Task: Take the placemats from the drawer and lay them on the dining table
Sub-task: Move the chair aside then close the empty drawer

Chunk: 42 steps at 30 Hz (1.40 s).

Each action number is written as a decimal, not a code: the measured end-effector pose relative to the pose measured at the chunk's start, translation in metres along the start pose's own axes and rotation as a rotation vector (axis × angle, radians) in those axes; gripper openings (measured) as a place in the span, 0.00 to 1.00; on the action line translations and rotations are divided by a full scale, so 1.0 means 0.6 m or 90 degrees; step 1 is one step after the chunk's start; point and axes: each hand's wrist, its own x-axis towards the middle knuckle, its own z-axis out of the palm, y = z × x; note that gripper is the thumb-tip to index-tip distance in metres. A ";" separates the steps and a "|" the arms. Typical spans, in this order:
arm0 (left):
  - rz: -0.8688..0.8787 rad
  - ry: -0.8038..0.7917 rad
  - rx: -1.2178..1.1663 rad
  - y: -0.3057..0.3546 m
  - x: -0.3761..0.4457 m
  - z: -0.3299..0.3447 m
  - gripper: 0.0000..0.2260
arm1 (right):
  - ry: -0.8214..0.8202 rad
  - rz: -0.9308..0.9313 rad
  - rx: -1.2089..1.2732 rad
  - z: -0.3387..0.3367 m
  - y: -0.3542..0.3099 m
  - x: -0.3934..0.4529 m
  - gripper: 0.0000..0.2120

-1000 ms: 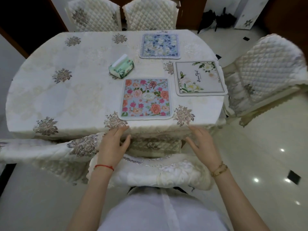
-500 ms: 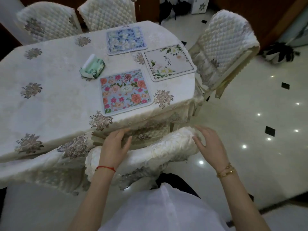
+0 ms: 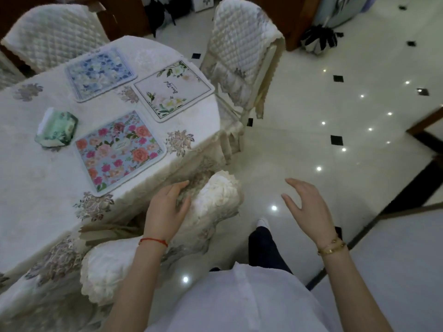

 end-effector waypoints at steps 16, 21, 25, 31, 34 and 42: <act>0.131 -0.047 -0.039 0.360 0.338 0.193 0.14 | 0.091 0.088 -0.039 -0.231 0.315 0.176 0.20; 0.135 -0.064 -0.040 0.420 0.439 0.239 0.14 | 0.098 0.105 -0.031 -0.271 0.376 0.257 0.20; 0.133 -0.076 -0.036 0.454 0.532 0.286 0.15 | 0.085 0.124 -0.016 -0.277 0.428 0.341 0.20; 0.121 -0.065 -0.058 0.509 0.721 0.343 0.15 | 0.068 0.113 -0.004 -0.290 0.506 0.548 0.19; 0.124 -0.051 -0.069 0.538 0.833 0.355 0.14 | 0.081 0.100 0.001 -0.315 0.528 0.680 0.18; 0.120 -0.032 -0.055 0.588 1.148 0.363 0.15 | 0.081 0.075 -0.009 -0.364 0.573 1.000 0.19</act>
